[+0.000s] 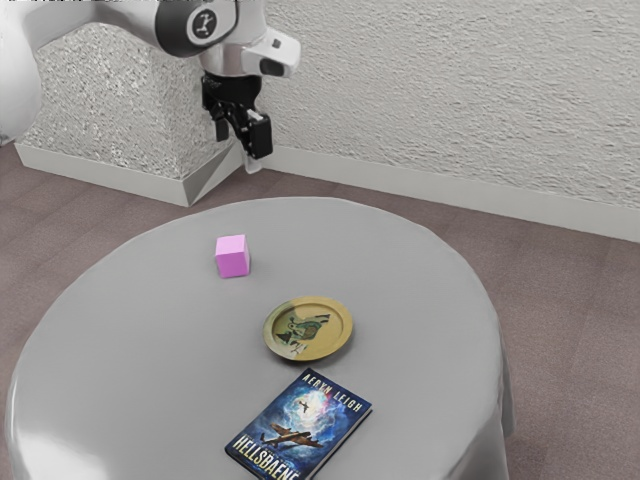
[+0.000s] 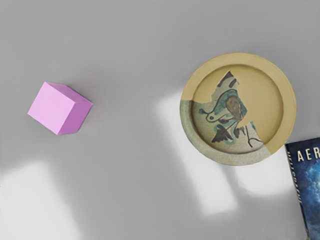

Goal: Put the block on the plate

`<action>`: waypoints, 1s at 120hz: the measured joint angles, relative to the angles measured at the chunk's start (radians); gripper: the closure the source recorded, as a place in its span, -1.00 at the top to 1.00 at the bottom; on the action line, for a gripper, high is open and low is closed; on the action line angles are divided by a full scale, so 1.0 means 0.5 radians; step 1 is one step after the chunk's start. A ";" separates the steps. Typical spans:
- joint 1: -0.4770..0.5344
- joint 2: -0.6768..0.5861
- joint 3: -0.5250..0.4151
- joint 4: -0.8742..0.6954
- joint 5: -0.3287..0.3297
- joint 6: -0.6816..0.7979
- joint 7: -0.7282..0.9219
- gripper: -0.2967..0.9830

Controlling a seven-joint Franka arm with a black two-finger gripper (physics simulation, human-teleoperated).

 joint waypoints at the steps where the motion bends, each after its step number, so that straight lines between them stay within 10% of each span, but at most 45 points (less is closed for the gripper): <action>1: 0.001 0.003 0.001 0.000 0.001 0.001 0.004 0.53; 48: 0.317 0.649 0.008 0.297 -0.071 0.110 0.120 0.54; 82: 0.495 1.106 0.206 0.518 -0.705 0.306 0.167 0.54; 120: 0.564 1.389 0.425 0.650 -1.096 0.603 0.085 0.53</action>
